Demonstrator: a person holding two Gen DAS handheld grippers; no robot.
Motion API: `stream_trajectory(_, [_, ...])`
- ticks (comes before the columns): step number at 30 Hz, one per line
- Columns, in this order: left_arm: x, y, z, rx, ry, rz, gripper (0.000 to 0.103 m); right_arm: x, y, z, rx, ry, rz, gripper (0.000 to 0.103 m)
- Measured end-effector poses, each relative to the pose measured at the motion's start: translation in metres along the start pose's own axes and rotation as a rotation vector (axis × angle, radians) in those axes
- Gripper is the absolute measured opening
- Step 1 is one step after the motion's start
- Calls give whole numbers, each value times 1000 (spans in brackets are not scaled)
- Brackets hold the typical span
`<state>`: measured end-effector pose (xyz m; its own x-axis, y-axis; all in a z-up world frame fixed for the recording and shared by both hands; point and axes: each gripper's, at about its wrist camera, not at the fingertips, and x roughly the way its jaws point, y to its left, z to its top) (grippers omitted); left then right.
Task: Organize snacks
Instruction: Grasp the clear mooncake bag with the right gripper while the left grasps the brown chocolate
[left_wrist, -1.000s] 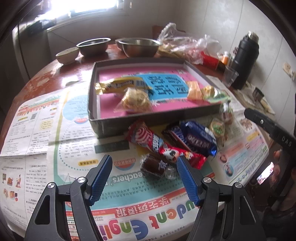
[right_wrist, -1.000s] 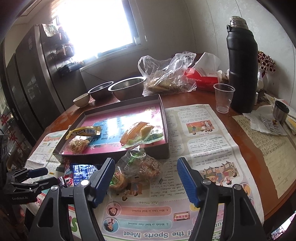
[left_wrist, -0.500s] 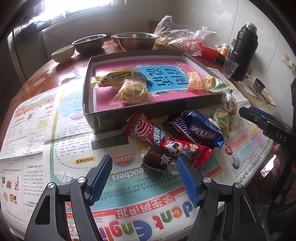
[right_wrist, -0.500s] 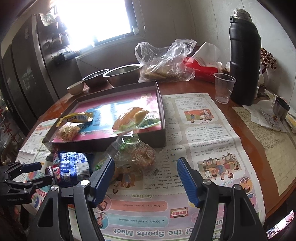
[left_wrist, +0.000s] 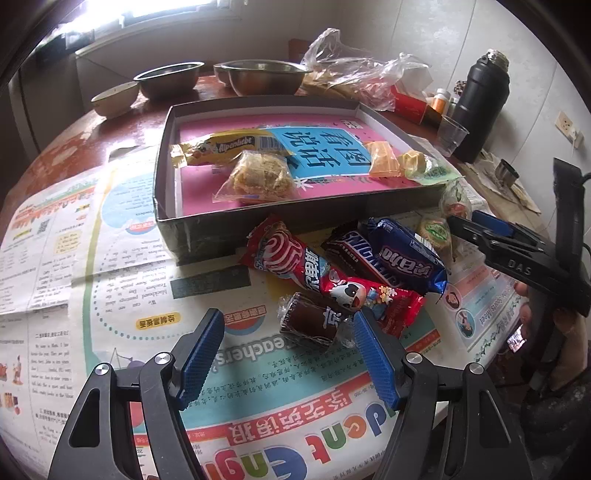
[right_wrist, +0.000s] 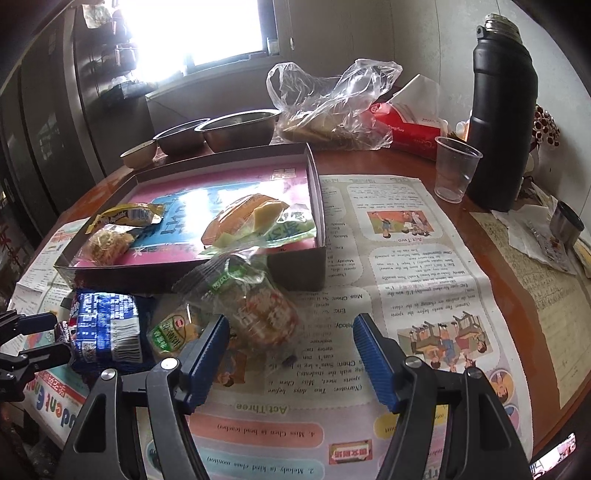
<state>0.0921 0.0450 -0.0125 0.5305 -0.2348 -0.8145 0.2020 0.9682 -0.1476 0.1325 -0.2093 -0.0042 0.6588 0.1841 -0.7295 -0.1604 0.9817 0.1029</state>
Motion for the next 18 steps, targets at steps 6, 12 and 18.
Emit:
stream_trajectory(6, [4, 5, 0, -23, -3, -37, 74, 9, 5, 4, -38, -3, 2, 69])
stream_trajectory(12, [6, 7, 2, -29, -24, -60, 74, 13, 13, 8, -80, -20, 21, 54])
stream_trajectory(18, [8, 5, 3, -2, -46, -73, 74, 16, 16, 8, -87, -22, 45, 43])
